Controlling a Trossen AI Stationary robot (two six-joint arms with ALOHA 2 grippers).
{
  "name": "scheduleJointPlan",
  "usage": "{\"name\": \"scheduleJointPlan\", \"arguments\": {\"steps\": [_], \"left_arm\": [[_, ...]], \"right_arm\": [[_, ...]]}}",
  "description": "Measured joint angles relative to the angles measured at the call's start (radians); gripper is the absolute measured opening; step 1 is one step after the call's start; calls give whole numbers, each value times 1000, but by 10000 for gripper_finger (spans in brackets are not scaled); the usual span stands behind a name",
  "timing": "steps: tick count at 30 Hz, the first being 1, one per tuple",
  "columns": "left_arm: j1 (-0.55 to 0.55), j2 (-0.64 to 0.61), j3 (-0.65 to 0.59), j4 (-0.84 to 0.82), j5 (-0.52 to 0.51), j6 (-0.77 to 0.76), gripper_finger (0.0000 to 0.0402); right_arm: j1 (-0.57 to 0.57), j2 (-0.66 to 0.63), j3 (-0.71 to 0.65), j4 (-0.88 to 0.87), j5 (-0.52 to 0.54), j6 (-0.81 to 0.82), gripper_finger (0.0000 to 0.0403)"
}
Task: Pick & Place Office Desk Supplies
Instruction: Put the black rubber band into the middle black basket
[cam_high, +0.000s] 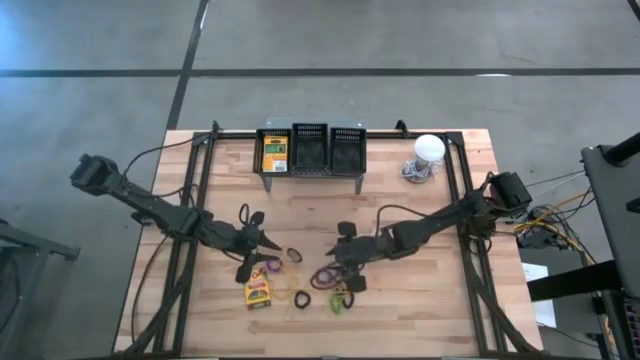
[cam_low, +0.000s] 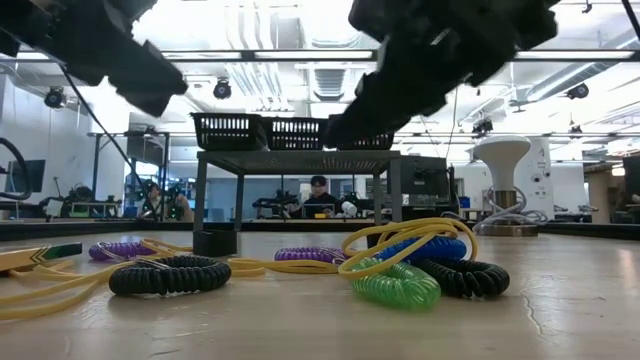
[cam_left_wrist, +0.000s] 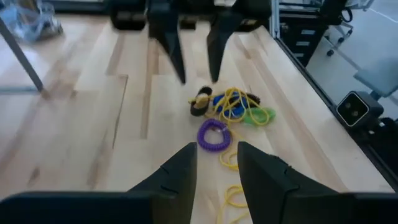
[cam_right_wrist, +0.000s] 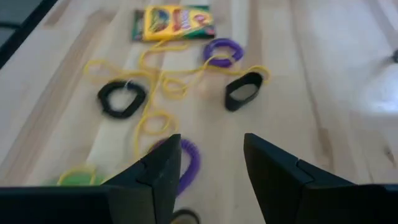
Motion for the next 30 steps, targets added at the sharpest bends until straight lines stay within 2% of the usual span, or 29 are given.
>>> {"name": "scheduleJointPlan", "arguments": {"steps": [5,12,17,20,25,30], "left_arm": [[23,-39,24,-75,-13,67,120],[42,-85,75,-337,-109,-110,120],[43,-82,70,-332,-122,-238,120],[42,-77,70,-347,-111,-288,120],[42,-67,70,-344,-111,-356,120],[40,-57,70,-351,-104,-387,120]], "right_arm": [[-10,7,2,11,1,7,164],[-16,19,2,116,-15,69,157],[-14,41,13,134,-85,113,173],[-11,83,50,141,-87,133,189],[-8,239,173,99,-26,168,208],[-12,383,333,32,137,142,210]]}}
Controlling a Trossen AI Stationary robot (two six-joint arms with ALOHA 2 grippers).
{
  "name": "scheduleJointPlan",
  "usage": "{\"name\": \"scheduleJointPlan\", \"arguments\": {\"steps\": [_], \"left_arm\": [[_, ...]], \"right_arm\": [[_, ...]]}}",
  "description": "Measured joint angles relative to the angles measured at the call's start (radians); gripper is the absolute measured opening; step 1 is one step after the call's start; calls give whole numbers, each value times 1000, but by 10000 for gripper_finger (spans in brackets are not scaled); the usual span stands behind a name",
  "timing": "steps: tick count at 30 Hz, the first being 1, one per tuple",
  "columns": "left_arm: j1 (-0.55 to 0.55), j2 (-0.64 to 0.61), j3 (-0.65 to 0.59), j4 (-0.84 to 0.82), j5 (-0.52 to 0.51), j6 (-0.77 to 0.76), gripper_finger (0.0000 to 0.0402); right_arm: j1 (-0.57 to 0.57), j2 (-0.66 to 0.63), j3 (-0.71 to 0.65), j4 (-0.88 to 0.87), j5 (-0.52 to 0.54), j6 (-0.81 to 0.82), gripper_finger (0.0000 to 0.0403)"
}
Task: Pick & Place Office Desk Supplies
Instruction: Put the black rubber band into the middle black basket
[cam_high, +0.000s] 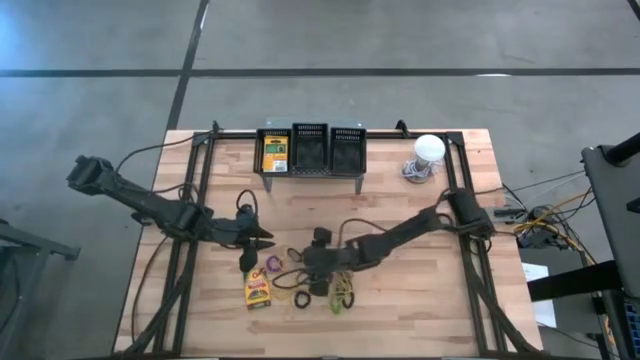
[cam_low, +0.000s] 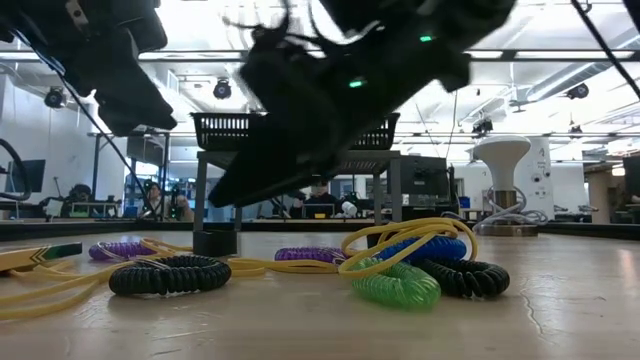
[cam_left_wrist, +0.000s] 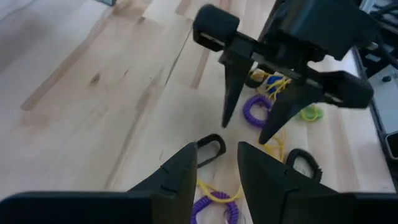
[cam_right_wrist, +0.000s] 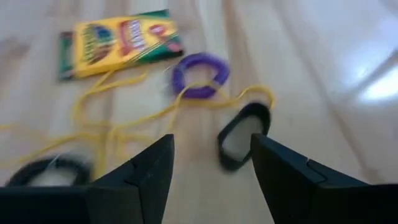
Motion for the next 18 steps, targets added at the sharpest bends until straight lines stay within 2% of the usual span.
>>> {"name": "scheduleJointPlan", "arguments": {"steps": [4,10,14,18], "left_arm": [[0,1,0,-1,1,0,120],[0,1,0,-5,1,1,120],[0,1,0,-6,1,2,120],[0,0,0,-16,1,4,120]], "right_arm": [[-9,78,100,-106,12,37,210],[-17,137,175,-136,22,23,194],[-23,146,187,-151,23,11,143],[-26,120,179,-190,38,-13,60]]}}
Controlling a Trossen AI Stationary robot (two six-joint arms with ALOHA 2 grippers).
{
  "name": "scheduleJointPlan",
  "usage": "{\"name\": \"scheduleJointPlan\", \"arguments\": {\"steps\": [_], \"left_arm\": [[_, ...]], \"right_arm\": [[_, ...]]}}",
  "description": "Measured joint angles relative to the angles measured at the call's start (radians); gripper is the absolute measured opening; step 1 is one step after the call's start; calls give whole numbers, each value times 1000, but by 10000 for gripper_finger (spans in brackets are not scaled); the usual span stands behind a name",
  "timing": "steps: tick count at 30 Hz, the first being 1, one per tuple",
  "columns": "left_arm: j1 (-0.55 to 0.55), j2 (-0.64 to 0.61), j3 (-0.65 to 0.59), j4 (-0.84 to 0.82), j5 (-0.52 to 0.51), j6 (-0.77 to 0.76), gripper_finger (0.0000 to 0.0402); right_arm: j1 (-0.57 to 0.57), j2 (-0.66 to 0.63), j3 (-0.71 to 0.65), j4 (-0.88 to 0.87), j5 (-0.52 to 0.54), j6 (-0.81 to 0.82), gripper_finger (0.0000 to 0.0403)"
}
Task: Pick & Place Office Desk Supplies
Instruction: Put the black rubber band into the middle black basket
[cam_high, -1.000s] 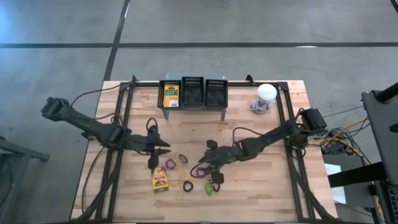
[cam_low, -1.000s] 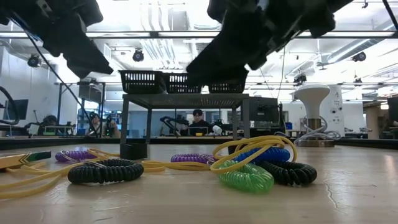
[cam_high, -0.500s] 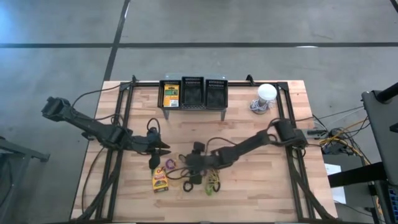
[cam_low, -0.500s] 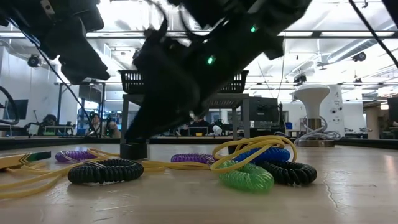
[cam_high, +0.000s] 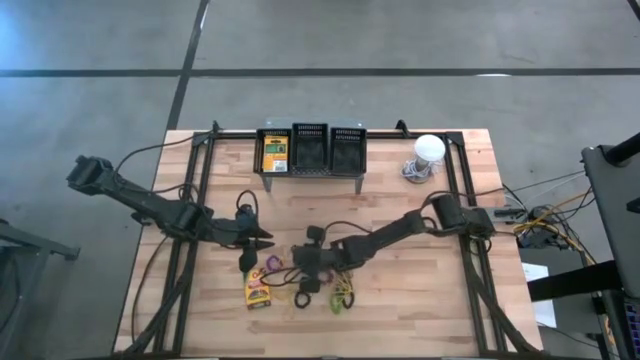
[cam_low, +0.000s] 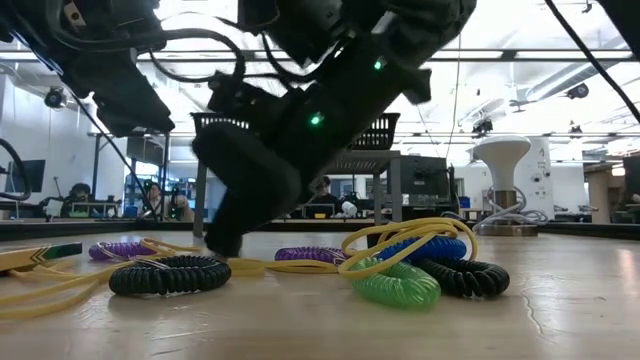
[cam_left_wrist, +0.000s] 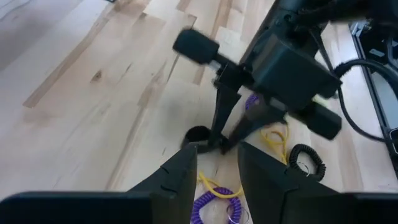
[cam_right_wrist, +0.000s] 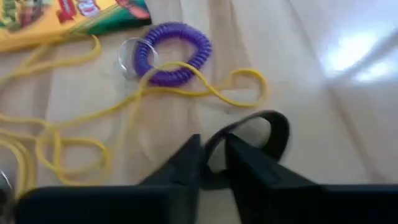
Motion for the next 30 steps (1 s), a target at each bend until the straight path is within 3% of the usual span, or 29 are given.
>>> {"name": "scheduleJointPlan", "arguments": {"steps": [3,9,15,21,24,30], "left_arm": [[0,0,1,-23,0,0,120],[0,-1,3,-35,2,-1,120],[0,-1,7,-30,3,-3,120],[0,-1,7,-29,2,-3,120],[0,-1,7,-30,2,-3,120],[1,-1,7,-32,0,-3,120]], "right_arm": [[2,-59,0,-53,7,-57,18],[-47,-272,0,-150,7,-187,9],[-213,-469,-2,-158,1,-223,9],[-413,-494,-4,-167,-181,-176,9],[-475,-481,-5,-169,-221,-154,11],[-532,-466,-7,-176,-258,-139,69]]}}
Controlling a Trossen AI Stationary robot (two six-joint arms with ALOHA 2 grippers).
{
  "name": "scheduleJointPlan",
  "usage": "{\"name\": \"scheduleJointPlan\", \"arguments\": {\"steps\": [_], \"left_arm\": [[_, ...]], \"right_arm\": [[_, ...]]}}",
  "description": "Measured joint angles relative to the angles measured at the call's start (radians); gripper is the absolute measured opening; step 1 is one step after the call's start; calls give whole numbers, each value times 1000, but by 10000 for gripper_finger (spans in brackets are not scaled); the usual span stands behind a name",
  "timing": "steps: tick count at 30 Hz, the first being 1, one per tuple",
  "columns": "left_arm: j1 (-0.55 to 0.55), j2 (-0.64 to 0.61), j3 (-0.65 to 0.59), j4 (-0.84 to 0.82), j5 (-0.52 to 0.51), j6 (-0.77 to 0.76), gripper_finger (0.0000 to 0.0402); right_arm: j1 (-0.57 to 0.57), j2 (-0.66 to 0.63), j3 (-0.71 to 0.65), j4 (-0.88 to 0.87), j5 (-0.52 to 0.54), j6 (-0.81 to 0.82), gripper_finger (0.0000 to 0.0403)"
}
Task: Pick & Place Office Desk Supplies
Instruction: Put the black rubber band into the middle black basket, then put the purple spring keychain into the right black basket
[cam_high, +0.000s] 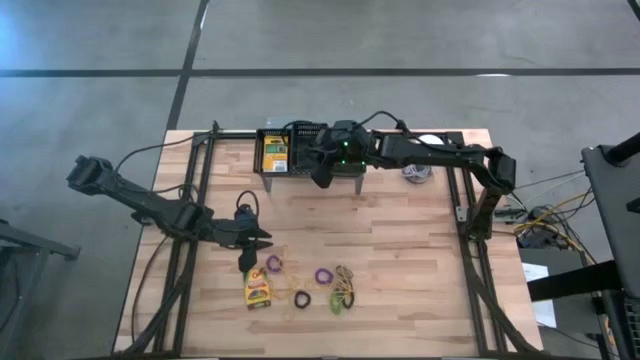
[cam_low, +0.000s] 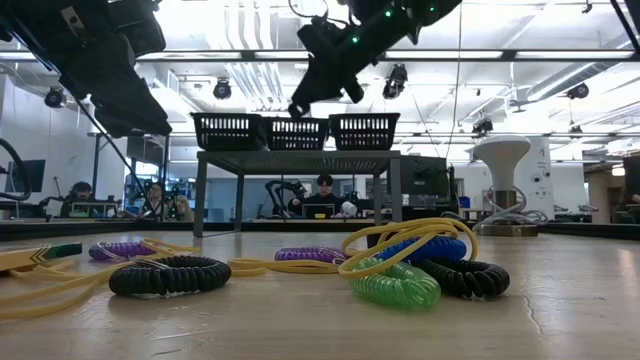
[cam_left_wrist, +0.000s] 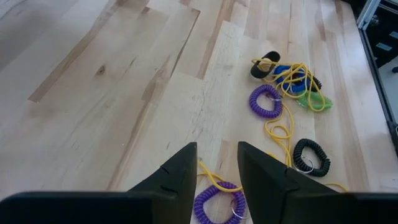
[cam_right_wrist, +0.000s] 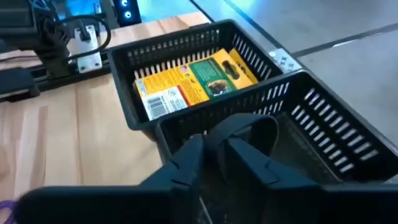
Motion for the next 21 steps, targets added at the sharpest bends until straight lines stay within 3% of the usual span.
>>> {"name": "scheduleJointPlan", "arguments": {"steps": [6,14,21], "left_arm": [[0,0,0,0,0,0,120],[0,0,0,2,0,0,120],[0,0,0,8,0,0,120]], "right_arm": [[28,-40,-2,28,30,-39,136],[40,-45,-8,32,81,-30,161],[1,-9,-11,24,-59,-6,200]]}}
